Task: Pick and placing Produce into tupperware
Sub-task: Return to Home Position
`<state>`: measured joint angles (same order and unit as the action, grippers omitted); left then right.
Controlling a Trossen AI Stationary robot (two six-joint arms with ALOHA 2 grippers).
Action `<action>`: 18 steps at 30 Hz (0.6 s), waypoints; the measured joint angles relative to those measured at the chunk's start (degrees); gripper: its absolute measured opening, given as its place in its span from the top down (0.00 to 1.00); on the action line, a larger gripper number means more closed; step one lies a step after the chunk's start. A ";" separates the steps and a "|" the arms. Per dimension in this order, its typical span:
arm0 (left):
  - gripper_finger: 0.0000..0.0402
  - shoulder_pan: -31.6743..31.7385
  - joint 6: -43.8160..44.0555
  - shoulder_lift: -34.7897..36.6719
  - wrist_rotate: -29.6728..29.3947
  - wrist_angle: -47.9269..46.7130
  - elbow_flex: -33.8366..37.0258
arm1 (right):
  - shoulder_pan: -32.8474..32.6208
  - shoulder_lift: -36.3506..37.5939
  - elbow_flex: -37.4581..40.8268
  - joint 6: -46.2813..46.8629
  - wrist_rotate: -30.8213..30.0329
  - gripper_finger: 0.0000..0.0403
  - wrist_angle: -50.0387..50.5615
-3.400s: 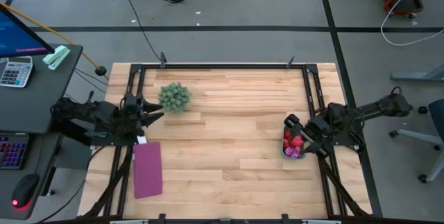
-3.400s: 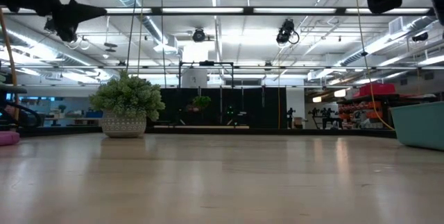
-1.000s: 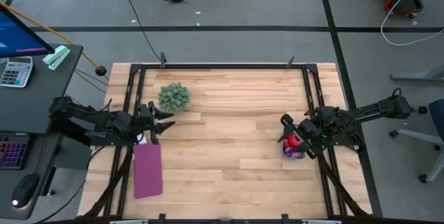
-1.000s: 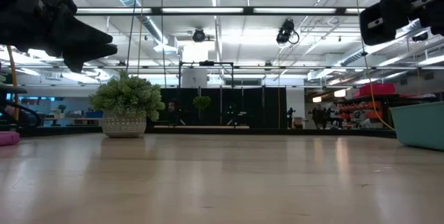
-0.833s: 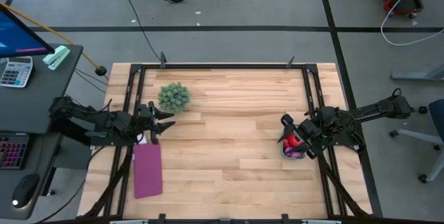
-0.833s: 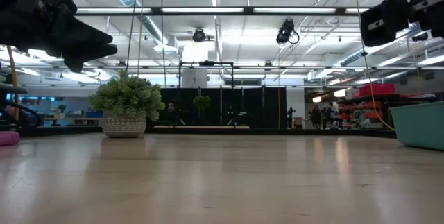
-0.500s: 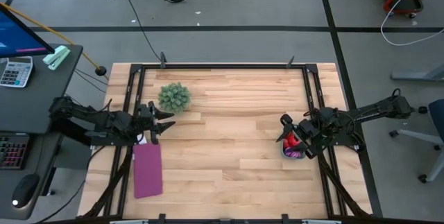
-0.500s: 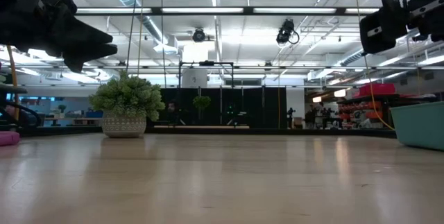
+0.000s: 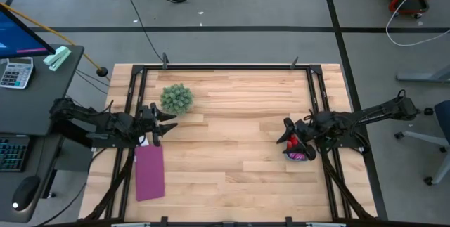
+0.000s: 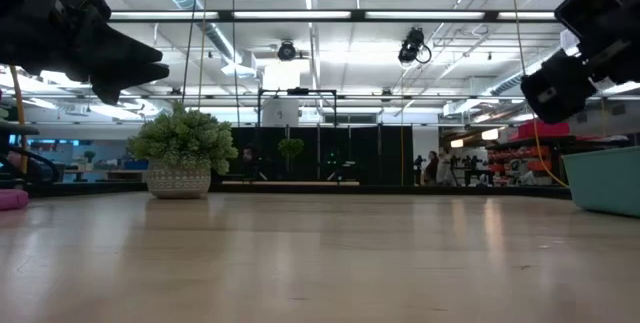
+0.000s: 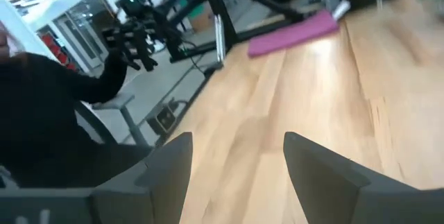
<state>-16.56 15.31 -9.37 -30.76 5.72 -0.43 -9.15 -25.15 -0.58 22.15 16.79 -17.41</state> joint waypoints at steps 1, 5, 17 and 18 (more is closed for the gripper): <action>0.55 0.00 0.00 0.00 0.00 0.00 0.00 | 0.00 0.00 0.00 0.70 -0.01 0.42 0.99; 0.54 0.00 0.00 0.00 0.00 0.00 0.00 | 0.00 0.00 0.02 2.29 0.01 0.42 5.29; 0.55 0.00 0.00 0.00 0.00 0.00 0.02 | 0.00 0.00 0.02 0.22 -0.01 0.42 9.23; 0.55 0.00 0.00 0.00 0.00 0.00 0.02 | 0.00 0.00 0.02 0.28 -0.01 0.42 9.23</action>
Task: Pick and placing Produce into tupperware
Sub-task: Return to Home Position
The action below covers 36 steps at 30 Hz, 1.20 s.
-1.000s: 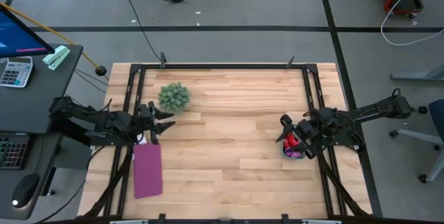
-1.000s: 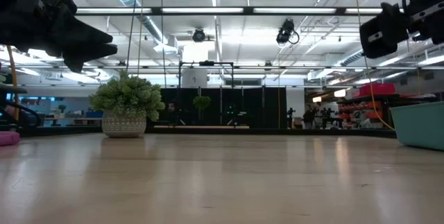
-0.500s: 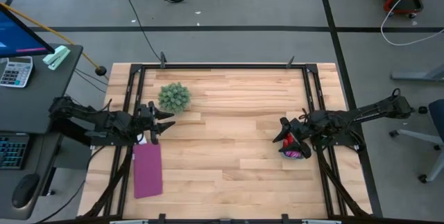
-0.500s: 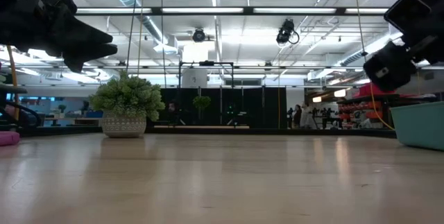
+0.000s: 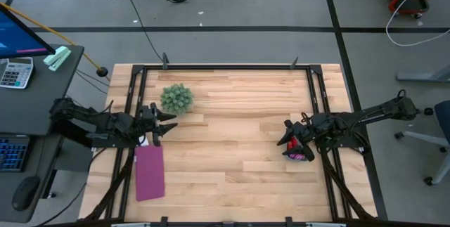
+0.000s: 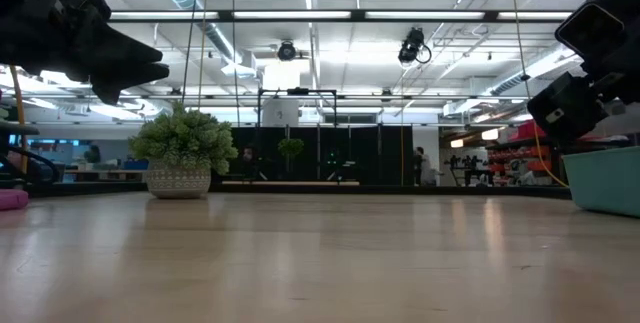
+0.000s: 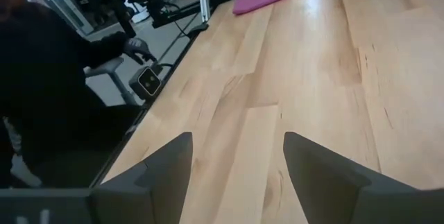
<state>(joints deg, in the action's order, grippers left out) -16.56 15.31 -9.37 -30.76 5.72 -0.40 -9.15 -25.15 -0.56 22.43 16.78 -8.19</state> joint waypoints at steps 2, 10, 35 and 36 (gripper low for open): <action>0.54 0.00 0.00 0.00 0.00 0.00 0.00 | 0.00 0.00 0.00 -0.04 0.00 0.42 0.00; 0.55 0.00 0.00 0.00 0.00 0.00 0.02 | 0.00 0.00 0.02 -0.06 0.00 0.42 0.00; 0.55 0.00 0.00 0.00 0.00 -0.01 0.02 | 0.01 0.01 0.04 -0.08 0.00 0.42 0.02; 0.55 0.00 0.00 0.00 0.00 0.00 0.02 | 0.01 0.01 0.04 -0.08 0.00 0.42 0.02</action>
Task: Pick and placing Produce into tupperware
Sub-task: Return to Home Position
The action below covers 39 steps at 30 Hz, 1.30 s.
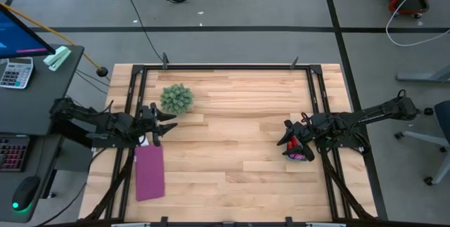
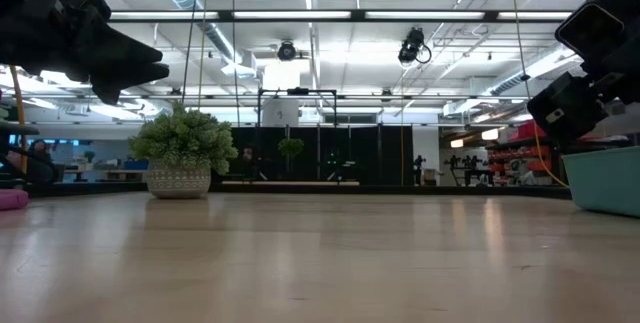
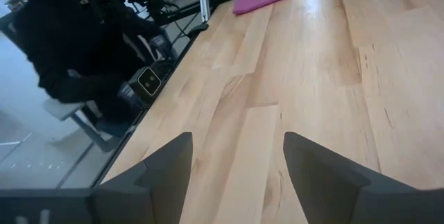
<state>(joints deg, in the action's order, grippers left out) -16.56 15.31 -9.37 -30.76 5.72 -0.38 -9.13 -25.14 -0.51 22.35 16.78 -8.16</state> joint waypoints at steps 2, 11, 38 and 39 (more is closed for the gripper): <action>0.54 0.00 0.00 0.00 0.00 -0.02 0.00 | 0.00 -0.01 0.00 0.00 0.00 0.42 0.00; 0.56 0.00 0.00 0.00 0.00 -0.02 0.00 | 0.00 -0.01 0.00 0.00 0.00 0.42 0.00; 0.54 -0.01 0.00 0.00 0.00 -0.02 0.00 | 0.01 0.02 0.00 0.00 0.00 0.42 0.00; 0.54 -0.01 0.00 0.00 0.00 -0.01 0.01 | 0.01 0.02 0.00 0.00 0.00 0.42 0.00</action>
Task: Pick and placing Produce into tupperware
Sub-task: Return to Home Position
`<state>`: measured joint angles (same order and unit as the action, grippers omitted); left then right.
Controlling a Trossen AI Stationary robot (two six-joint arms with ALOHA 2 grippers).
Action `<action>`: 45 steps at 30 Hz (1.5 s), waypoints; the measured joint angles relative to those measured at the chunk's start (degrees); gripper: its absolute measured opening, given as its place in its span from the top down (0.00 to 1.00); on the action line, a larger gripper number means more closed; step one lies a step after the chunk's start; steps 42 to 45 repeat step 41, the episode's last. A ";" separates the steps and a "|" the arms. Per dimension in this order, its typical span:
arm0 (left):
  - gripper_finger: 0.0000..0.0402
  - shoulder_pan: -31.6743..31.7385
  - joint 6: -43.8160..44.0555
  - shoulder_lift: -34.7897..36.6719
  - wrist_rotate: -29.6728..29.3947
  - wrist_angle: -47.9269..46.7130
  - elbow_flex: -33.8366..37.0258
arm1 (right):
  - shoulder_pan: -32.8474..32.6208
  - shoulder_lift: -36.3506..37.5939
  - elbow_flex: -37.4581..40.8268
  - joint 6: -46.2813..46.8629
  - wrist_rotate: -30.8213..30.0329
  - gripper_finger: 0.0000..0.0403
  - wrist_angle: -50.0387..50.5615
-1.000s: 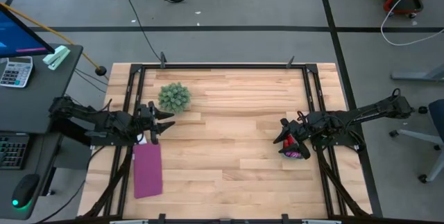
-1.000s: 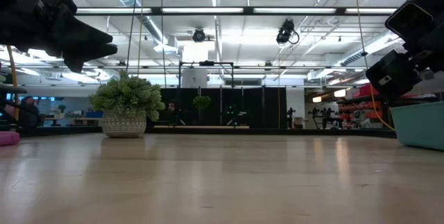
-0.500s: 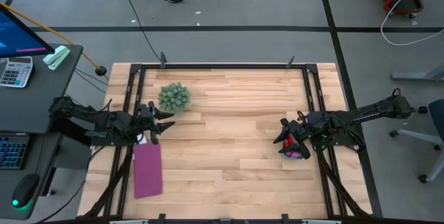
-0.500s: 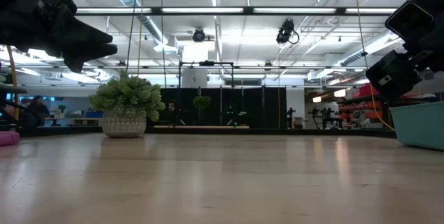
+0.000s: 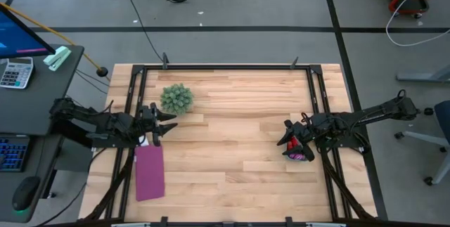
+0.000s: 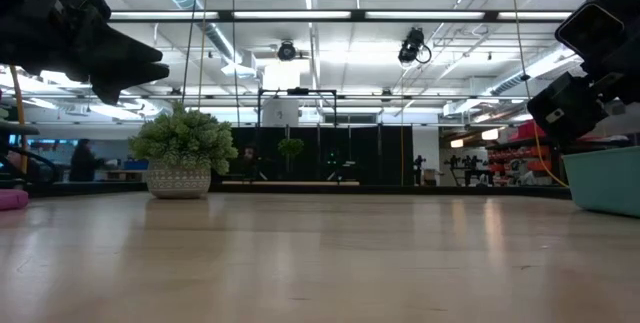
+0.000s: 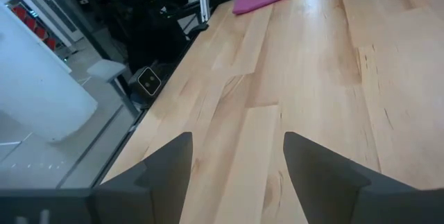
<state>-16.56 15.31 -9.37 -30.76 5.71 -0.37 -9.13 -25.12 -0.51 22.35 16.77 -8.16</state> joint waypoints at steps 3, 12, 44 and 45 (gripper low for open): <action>0.55 0.00 0.00 0.00 0.00 -0.01 -0.01 | -0.01 -0.01 0.00 0.00 -0.02 0.42 0.00; 0.55 0.01 0.00 0.00 0.00 -0.01 0.01 | 0.00 0.00 0.00 0.00 -0.02 0.42 0.00; 0.56 -0.01 0.00 0.00 0.00 0.00 0.00 | 0.00 -0.02 -0.02 0.00 -0.02 0.42 0.00; 0.56 -0.01 0.00 0.00 0.00 0.00 0.00 | 0.00 -0.02 -0.02 0.00 -0.02 0.42 0.00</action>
